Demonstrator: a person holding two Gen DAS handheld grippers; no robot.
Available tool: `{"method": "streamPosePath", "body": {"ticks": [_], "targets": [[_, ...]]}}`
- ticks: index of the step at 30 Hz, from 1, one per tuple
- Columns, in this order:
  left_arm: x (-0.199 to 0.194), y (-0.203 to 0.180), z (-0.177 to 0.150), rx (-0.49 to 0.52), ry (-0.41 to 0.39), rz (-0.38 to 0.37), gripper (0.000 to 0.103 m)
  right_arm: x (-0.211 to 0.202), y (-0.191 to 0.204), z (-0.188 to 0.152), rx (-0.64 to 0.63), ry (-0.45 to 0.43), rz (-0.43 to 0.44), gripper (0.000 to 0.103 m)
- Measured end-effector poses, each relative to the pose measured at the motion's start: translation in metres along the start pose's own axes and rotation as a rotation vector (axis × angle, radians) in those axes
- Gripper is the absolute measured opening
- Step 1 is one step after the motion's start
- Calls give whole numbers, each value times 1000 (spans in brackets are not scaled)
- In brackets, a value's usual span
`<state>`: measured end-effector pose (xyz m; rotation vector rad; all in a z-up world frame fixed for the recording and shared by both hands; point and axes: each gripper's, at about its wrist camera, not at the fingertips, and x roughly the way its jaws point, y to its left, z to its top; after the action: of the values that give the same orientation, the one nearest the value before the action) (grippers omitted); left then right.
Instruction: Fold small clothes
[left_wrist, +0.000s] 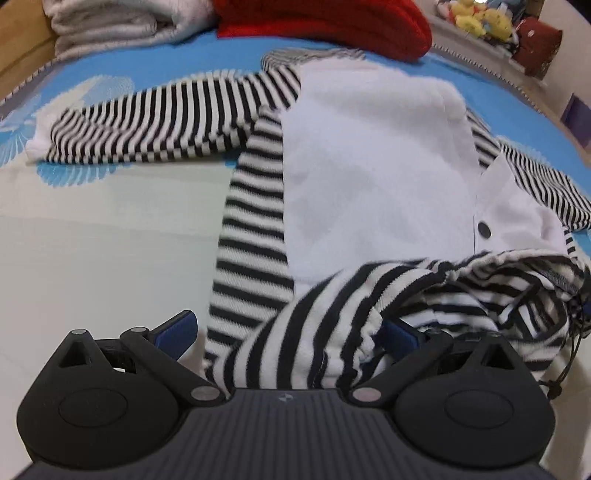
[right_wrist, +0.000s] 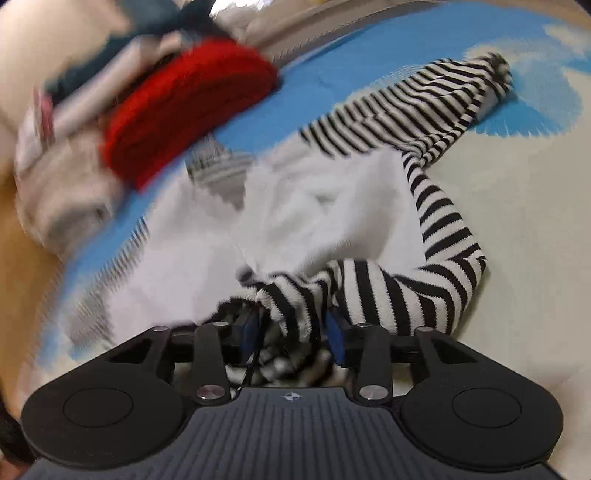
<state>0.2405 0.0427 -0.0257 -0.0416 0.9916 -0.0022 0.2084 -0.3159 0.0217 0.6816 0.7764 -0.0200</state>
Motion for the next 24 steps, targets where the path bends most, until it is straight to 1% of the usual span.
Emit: {"method": "streamPosePath", "body": {"ticks": [2, 3, 5, 7, 8, 10, 11, 12, 15, 17, 19, 20, 21, 22, 23, 24], "targets": [[3, 1, 2, -5, -18, 42, 103, -7, -4, 4, 23, -46, -4, 44], [6, 4, 2, -15, -19, 59, 103, -7, -6, 5, 21, -47, -22, 44], [10, 9, 5, -45, -9, 65, 103, -6, -11, 7, 42, -25, -51, 44], [10, 10, 5, -72, -1, 63, 103, -4, -15, 8, 63, 19, -49, 44], [10, 10, 6, -75, 2, 64, 103, -4, -14, 7, 63, 33, -45, 46], [5, 6, 4, -71, 17, 60, 103, -9, -7, 6, 24, 34, -53, 51], [2, 5, 6, -67, 29, 49, 103, -10, -1, 4, -16, 31, -63, 56], [0, 3, 4, -64, 41, 35, 103, -10, 4, 2, -59, 38, -79, 58], [-9, -2, -3, -68, 71, -16, 103, 1, 21, -8, -188, 87, -130, 58], [-8, -7, -10, -45, 105, -15, 103, 11, 28, -17, -238, 76, -188, 58], [0, -13, -15, -6, 145, -3, 103, 22, 28, -25, -239, 43, -248, 58], [5, -15, -17, 6, 158, 10, 103, 27, 27, -29, -233, 27, -272, 55], [8, -16, -18, 15, 162, 22, 102, 32, 26, -31, -237, 21, -298, 38], [8, -16, -18, 16, 149, 24, 98, 34, 27, -32, -245, 26, -313, 24], [6, -14, -18, 10, 132, 12, 74, 33, 27, -30, -227, 29, -298, 8], [0, -10, -15, 0, 119, -26, 39, 26, 29, -28, -197, 15, -290, 8]]}}
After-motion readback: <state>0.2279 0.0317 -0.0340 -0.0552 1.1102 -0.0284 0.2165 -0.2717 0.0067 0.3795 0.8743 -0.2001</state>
